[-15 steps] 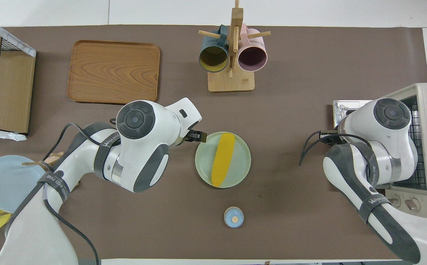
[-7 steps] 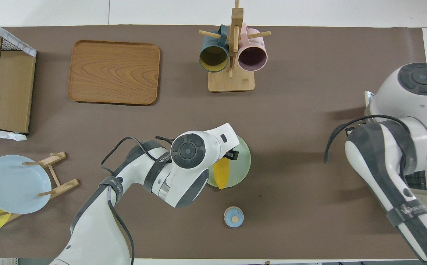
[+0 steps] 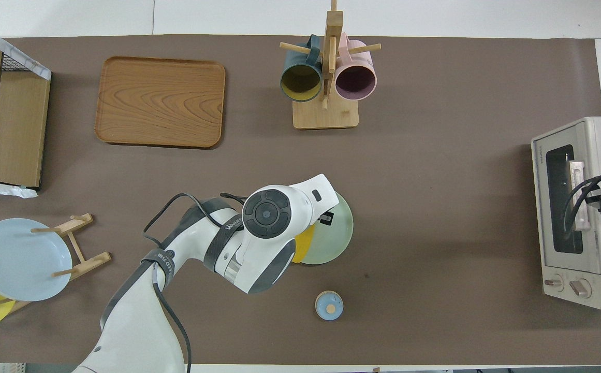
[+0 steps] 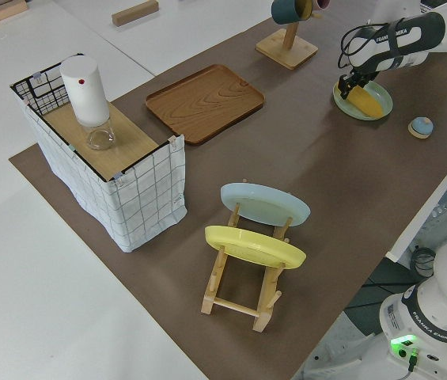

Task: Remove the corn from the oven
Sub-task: 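Carry the corn with the left gripper onto the wooden tray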

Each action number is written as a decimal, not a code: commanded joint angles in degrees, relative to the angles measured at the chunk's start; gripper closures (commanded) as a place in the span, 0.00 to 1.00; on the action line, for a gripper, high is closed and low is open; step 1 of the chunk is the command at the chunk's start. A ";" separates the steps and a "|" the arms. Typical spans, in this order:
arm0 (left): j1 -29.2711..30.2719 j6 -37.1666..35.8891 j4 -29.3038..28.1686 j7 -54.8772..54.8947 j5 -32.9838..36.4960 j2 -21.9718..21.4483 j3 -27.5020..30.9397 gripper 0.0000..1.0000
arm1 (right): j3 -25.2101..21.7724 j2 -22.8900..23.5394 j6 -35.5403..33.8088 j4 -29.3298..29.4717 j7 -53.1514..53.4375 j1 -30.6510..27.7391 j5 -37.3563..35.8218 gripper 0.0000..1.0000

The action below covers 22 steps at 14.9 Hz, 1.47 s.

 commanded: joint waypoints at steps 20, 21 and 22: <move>34.58 -22.27 44.73 14.26 -0.28 22.43 1.59 1.00 | 0.92 0.39 -12.08 15.37 1.73 3.82 13.41 0.00; 34.85 -20.60 44.83 15.05 -0.27 23.40 1.59 1.00 | 1.01 0.48 -12.08 15.45 1.81 3.82 13.41 0.00; 35.37 -19.63 44.57 16.79 -0.27 23.76 1.50 1.00 | 1.10 0.48 -12.08 15.45 1.81 3.82 13.33 0.00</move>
